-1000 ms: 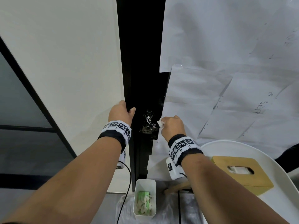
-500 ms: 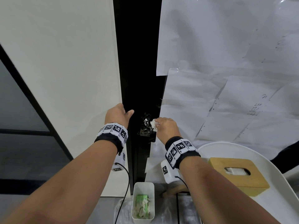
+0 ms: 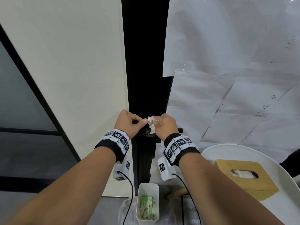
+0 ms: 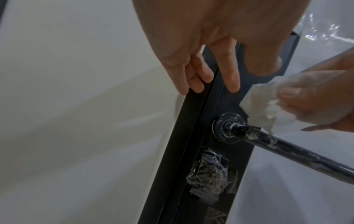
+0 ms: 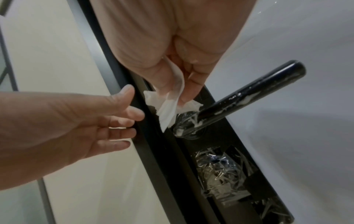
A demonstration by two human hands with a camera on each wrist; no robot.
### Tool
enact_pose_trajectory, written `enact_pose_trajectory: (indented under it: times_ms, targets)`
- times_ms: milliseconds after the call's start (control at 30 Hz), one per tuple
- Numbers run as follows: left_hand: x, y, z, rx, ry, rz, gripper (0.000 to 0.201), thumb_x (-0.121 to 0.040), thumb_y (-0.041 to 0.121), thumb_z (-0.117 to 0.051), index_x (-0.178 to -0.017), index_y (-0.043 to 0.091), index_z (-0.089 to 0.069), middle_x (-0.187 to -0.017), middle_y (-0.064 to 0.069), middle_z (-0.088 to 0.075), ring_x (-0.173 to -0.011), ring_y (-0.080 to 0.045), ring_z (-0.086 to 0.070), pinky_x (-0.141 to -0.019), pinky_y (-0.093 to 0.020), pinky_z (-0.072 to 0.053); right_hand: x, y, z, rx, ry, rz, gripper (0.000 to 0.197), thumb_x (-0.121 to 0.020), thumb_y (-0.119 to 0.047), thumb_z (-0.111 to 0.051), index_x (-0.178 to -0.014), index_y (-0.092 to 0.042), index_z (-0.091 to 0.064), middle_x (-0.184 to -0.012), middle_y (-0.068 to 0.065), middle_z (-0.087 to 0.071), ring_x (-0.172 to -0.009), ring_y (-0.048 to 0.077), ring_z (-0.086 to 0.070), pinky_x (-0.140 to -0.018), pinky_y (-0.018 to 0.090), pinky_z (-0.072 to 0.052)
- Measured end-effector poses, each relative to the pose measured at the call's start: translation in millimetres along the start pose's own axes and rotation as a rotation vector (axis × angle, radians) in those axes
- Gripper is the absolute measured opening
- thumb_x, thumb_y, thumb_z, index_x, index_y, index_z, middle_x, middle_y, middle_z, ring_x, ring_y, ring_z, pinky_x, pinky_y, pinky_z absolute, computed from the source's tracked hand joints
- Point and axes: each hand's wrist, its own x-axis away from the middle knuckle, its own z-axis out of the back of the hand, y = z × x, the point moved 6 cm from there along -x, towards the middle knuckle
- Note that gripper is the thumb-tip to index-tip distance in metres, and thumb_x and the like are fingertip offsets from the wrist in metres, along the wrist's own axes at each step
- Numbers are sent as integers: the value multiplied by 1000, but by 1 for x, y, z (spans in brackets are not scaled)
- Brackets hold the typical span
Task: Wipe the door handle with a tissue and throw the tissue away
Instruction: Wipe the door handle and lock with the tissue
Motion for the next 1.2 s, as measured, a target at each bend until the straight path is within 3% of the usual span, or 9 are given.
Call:
enact_pose_trajectory:
  times_ms: [100,233,367,533,667,733,933,1033,1200]
  targets:
    - [7,4,1,-2,-7,29,23,-76,50,-73,-84,29,-74,-103,6,-46,-96,-5,-49,-83,-21,-42,2,-7,-5,2,-27,21,31,-98,-18,-47,-125,-9,-60,-122,12,-55,-115,26,-54,-92,24,-39]
    - [7,4,-1,-16,16,19,14,-81,34,-73,-82,20,-74,-105,3,-46,-91,-7,-51,-78,-18,-39,2,-10,-3,23,-54,42,33,-99,-16,-43,-127,-9,-58,-122,13,-55,-114,27,-54,-92,26,-39]
    - [3,3,-2,-105,16,26,13,-82,24,-70,-78,12,-72,-107,1,-45,-85,-12,-54,-72,-19,-41,-2,1,14,56,61,-30,23,-97,-8,-41,-107,-2,-61,-106,16,-60,-101,31,-58,-76,27,-41]
    - [-1,7,-3,-151,-13,49,14,-80,25,-71,-76,11,-71,-110,-1,-44,-83,-10,-53,-72,-20,-43,-1,9,26,-23,129,-106,26,-98,-16,-43,-108,-1,-62,-107,16,-65,-103,32,-60,-83,33,-46]
    - [1,9,-1,-138,-42,49,14,-77,28,-73,-87,20,-71,-108,0,-42,-84,-12,-55,-73,-22,-45,-2,12,26,-140,83,-135,32,-99,-14,-41,-127,-8,-56,-128,14,-58,-122,31,-52,-98,31,-40]
    - [1,7,-1,-120,-49,53,17,-77,22,-73,-92,23,-68,-112,-1,-44,-85,-13,-56,-75,-22,-45,-3,13,29,-186,78,-137,34,-98,-14,-42,-128,-10,-55,-129,12,-58,-122,28,-52,-97,26,-39]
    - [6,7,-5,-112,-37,56,35,-62,29,-83,-89,29,-61,-105,3,-37,-83,-14,-54,-72,-23,-48,-4,5,27,-385,107,-119,22,-92,-15,-51,-113,-19,-54,-101,-2,-57,-77,6,-54,-60,15,-38]
    - [7,5,-10,-112,-22,58,40,-58,35,-86,-90,32,-62,-105,3,-36,-85,-15,-53,-75,-27,-52,-5,0,24,-459,103,-100,25,-91,-14,-53,-115,-22,-49,-94,-2,-56,-69,6,-53,-57,18,-41]
    - [2,5,-8,-104,30,38,6,-85,36,-68,-86,30,-69,-105,1,-40,-87,-15,-54,-79,-27,-50,-5,-3,29,-466,123,-41,23,-91,-13,-49,-108,-29,-54,-90,0,-57,-73,13,-57,-65,27,-49]
